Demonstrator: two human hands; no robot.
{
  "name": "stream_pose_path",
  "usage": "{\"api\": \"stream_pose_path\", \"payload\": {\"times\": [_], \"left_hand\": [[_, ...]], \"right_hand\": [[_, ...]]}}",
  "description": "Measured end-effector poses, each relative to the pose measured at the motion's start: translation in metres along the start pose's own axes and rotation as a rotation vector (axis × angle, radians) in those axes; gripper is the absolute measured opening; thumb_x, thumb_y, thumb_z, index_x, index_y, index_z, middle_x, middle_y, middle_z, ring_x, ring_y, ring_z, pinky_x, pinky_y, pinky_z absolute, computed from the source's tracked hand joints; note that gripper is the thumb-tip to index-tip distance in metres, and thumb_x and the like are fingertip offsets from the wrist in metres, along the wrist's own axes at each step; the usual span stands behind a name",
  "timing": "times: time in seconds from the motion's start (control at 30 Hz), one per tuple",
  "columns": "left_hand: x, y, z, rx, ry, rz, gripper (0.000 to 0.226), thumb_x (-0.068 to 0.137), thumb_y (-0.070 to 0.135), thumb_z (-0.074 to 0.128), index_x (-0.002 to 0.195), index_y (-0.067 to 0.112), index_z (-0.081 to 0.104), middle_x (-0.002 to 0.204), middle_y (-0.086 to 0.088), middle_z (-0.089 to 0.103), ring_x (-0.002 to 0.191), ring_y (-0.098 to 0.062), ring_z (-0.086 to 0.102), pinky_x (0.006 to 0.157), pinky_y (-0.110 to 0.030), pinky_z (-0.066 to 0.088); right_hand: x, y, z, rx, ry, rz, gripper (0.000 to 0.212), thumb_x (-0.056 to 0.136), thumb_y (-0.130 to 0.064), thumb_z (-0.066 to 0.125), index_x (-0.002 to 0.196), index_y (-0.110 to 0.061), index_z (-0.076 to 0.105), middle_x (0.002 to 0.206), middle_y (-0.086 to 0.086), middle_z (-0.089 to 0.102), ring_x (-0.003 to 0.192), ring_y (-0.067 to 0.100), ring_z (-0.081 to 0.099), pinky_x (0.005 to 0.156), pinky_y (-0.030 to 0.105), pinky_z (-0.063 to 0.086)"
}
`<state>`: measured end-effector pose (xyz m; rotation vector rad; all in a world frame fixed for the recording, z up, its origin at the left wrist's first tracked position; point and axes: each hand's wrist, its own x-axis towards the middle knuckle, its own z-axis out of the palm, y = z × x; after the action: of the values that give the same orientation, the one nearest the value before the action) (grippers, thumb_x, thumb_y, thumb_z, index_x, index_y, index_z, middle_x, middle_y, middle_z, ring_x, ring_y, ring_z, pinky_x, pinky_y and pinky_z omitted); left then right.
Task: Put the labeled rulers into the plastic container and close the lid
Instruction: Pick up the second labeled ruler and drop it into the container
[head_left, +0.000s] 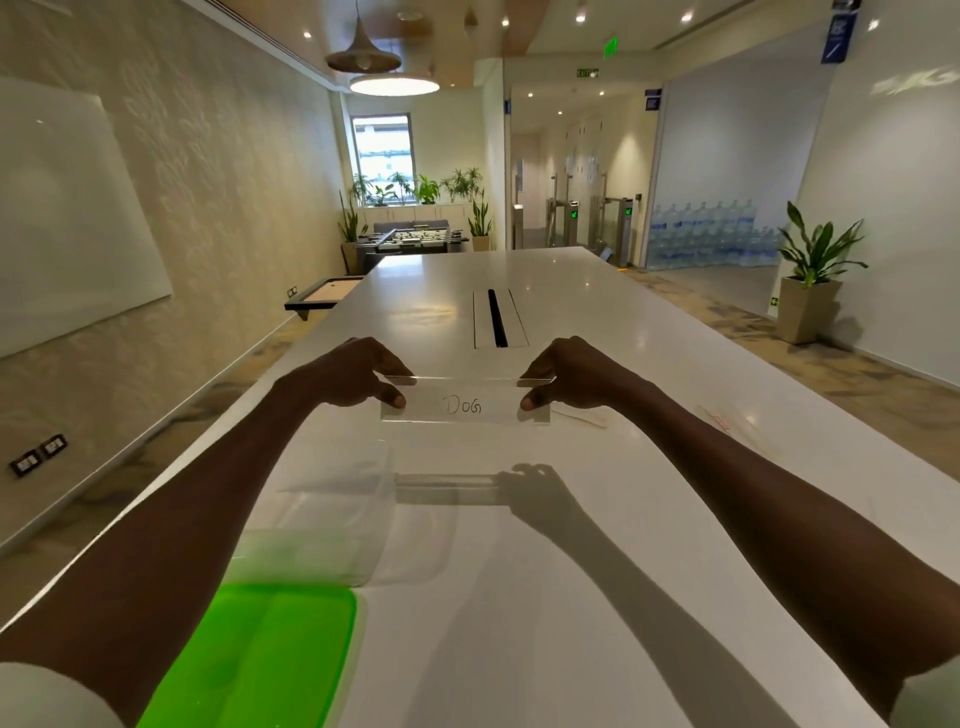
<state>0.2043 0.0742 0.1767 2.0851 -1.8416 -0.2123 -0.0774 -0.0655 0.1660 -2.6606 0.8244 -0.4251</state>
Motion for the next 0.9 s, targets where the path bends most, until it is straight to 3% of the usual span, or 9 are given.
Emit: {"api": "stream_pose_path", "payload": {"times": [0.13,0.23,0.33,0.43,0.57,0.77,0.9], "left_hand": [[-0.020,-0.023,-0.022,0.022,0.013,-0.027,0.044,0.071,0.019,0.081,0.114,0.018,0.070,0.116,0.000,0.070,0.096,-0.008,0.057,0.085,-0.022,0.037],[-0.039,-0.045,-0.034,0.020,0.010,-0.065,0.044,0.071,0.018,0.081,0.113,0.021,0.070,0.116,0.002,0.070,0.089,-0.002,0.056,0.075,-0.016,0.038],[-0.057,-0.068,-0.043,0.001,0.021,-0.114,0.044,0.071,0.017,0.082,0.113,0.022,0.071,0.116,0.004,0.070,0.082,0.010,0.053,0.064,-0.010,0.038],[-0.075,-0.090,-0.050,0.022,0.024,-0.138,0.045,0.072,0.016,0.081,0.115,0.019,0.069,0.117,0.001,0.069,0.080,0.005,0.055,0.059,-0.010,0.038],[-0.095,-0.116,-0.055,0.033,0.009,-0.150,0.044,0.074,0.011,0.079,0.116,0.015,0.069,0.119,-0.004,0.069,0.095,-0.012,0.057,0.084,-0.025,0.042],[-0.108,-0.158,-0.044,0.088,-0.022,-0.225,0.045,0.074,0.017,0.079,0.117,0.022,0.068,0.122,-0.001,0.067,0.113,-0.020,0.057,0.100,-0.038,0.044],[-0.107,-0.173,-0.027,0.201,-0.011,-0.173,0.045,0.074,0.023,0.079,0.118,0.024,0.068,0.124,0.001,0.067,0.120,-0.018,0.054,0.097,-0.025,0.033]], "right_hand": [[0.009,-0.033,0.007,-0.003,-0.002,-0.052,0.043,0.076,-0.026,0.081,0.114,-0.008,0.072,0.115,0.009,0.072,0.096,0.015,0.065,0.072,0.019,0.043],[0.016,-0.059,0.019,0.005,-0.003,-0.088,0.043,0.075,-0.026,0.081,0.113,-0.008,0.072,0.114,0.009,0.073,0.094,0.014,0.065,0.073,0.020,0.049],[0.023,-0.085,0.033,0.009,-0.005,-0.118,0.044,0.074,-0.028,0.082,0.112,-0.008,0.073,0.111,0.009,0.074,0.098,0.019,0.068,0.083,0.031,0.055],[0.030,-0.110,0.049,-0.002,-0.006,-0.146,0.044,0.074,-0.031,0.082,0.111,-0.008,0.073,0.110,0.009,0.074,0.097,0.021,0.068,0.085,0.037,0.057],[0.042,-0.139,0.074,-0.037,-0.021,-0.158,0.046,0.074,-0.034,0.081,0.111,-0.008,0.073,0.111,0.008,0.074,0.096,0.022,0.067,0.083,0.036,0.056],[0.058,-0.166,0.109,-0.063,-0.058,-0.127,0.047,0.072,-0.036,0.082,0.110,-0.008,0.073,0.108,0.007,0.074,0.094,0.021,0.068,0.080,0.033,0.055],[0.065,-0.169,0.132,-0.099,-0.104,-0.081,0.043,0.069,-0.034,0.084,0.104,-0.010,0.075,0.100,0.008,0.074,0.086,0.022,0.067,0.077,0.035,0.057]]}}
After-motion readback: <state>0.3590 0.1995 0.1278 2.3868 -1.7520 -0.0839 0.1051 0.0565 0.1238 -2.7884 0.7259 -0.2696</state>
